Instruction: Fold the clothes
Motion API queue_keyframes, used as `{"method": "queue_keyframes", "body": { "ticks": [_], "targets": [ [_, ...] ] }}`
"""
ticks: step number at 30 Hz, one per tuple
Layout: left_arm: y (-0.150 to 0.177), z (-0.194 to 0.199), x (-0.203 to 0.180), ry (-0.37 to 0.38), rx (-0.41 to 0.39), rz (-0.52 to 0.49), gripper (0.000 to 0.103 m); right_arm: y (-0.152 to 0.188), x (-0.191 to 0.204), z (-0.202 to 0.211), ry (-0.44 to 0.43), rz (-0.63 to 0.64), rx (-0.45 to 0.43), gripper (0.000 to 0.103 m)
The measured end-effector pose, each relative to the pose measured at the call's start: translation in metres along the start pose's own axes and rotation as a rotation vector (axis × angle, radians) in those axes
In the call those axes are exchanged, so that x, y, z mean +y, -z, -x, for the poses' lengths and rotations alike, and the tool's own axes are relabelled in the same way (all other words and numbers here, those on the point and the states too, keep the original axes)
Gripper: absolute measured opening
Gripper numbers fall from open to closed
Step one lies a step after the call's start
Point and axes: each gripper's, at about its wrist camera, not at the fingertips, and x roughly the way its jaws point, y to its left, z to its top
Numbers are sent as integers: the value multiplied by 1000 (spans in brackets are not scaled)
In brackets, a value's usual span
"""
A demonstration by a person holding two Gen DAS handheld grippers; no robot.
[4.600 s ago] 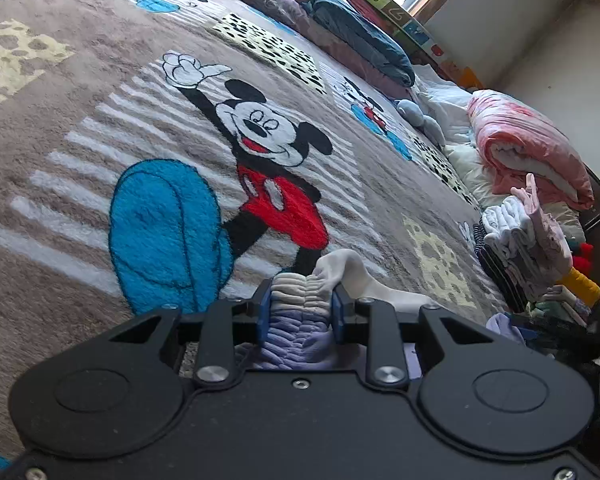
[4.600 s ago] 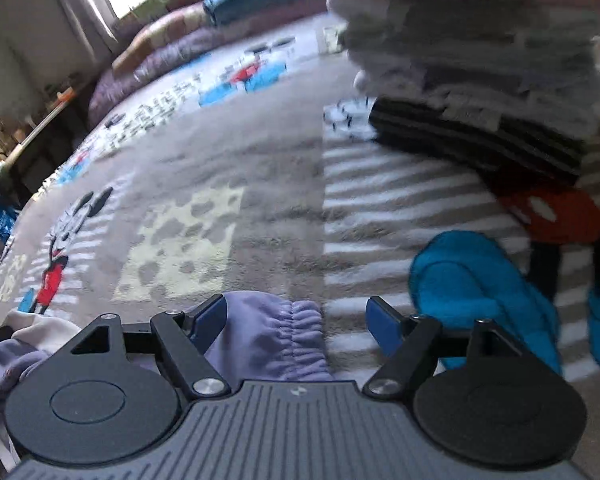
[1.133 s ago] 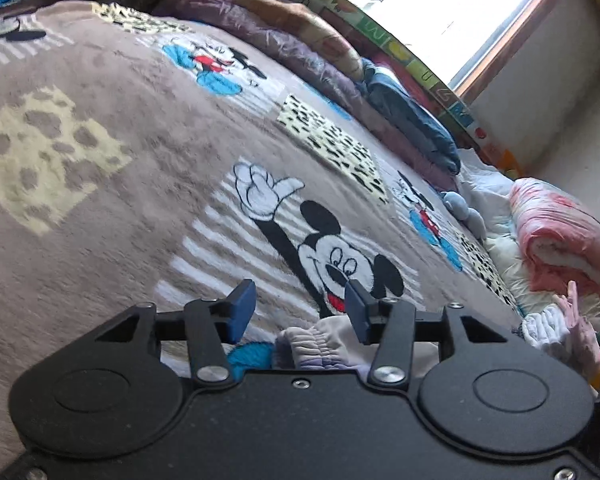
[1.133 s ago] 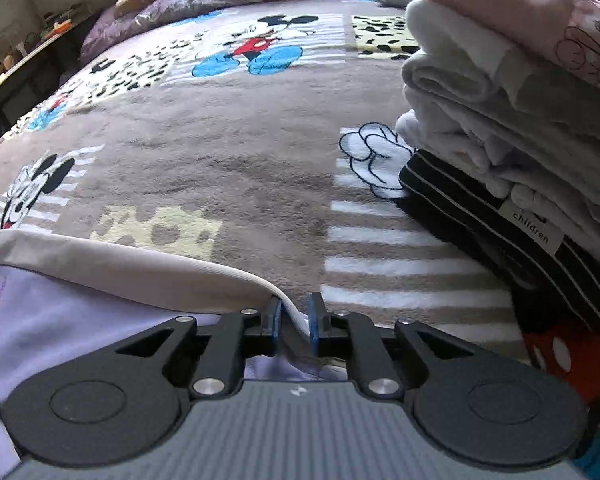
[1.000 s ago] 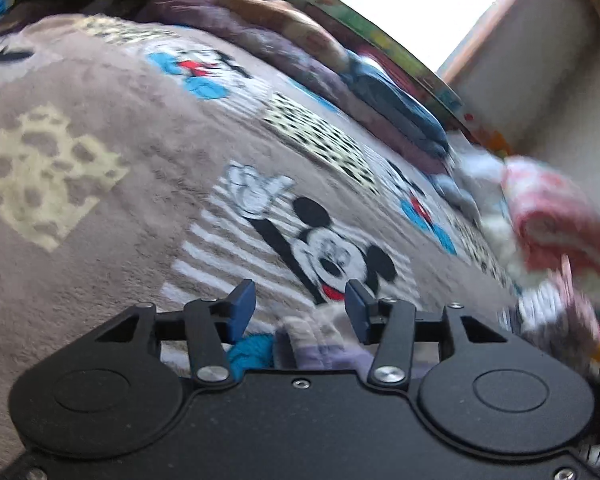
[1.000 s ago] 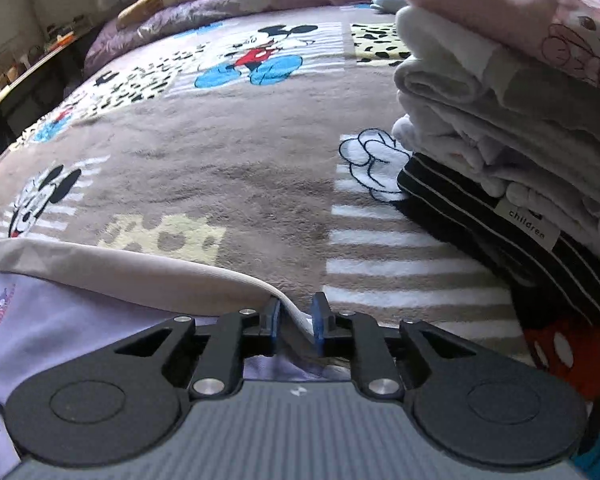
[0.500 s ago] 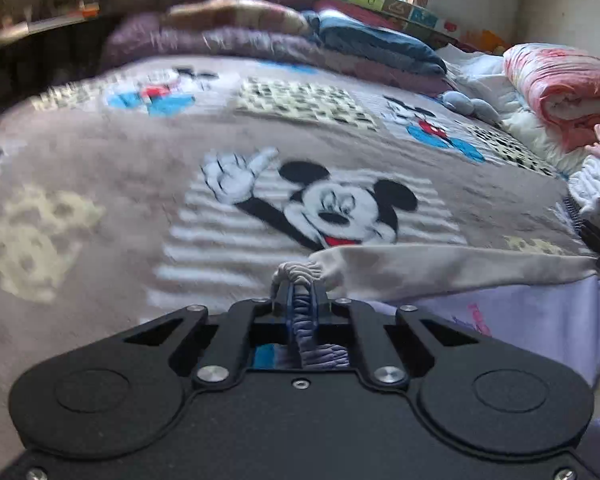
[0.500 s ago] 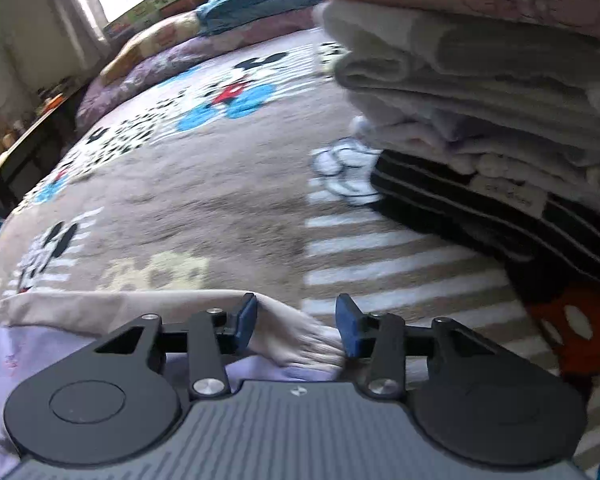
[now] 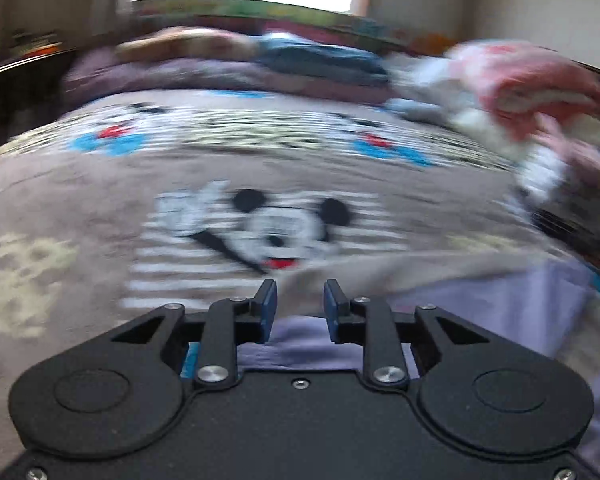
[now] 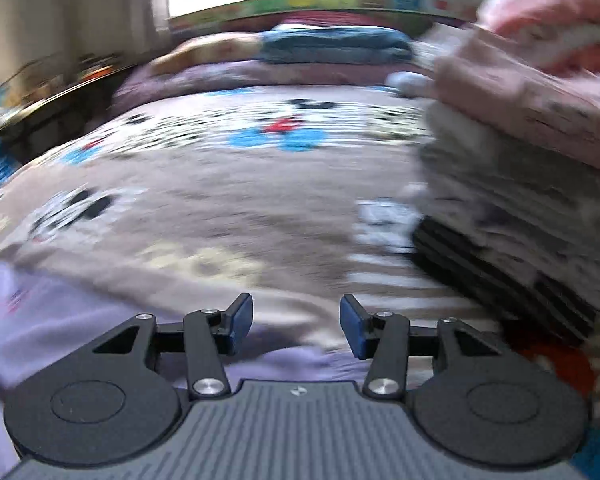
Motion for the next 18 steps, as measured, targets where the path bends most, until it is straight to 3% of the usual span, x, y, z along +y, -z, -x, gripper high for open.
{"method": "queue_keyframes", "body": {
  "ticks": [2,4,7,9,13,16,17,18],
  "targets": [
    [6,-1,-12,59,13,-39,23,5,12,2,-31,36,15,51],
    [12,-7,-19,69,42,-60,23,14,13,4,9,24,19,52],
    [18,-11,-27,74,66,-83,23,26,-9,17,84,-136,-24,54],
    [18,-11,-26,78,66,-71,23,36,-29,27,87,-283,-57,57],
    [19,-14,-19,61,74,-32,23,51,-47,28,103,-404,-67,59],
    [23,-20,-15,40,94,-9,23,59,-56,16,54,-466,-51,59],
    [23,-22,-13,32,100,-3,23,62,-59,11,33,-484,-46,57],
    [24,-24,-12,25,106,3,23,64,-60,7,21,-488,-32,31]
  ]
}}
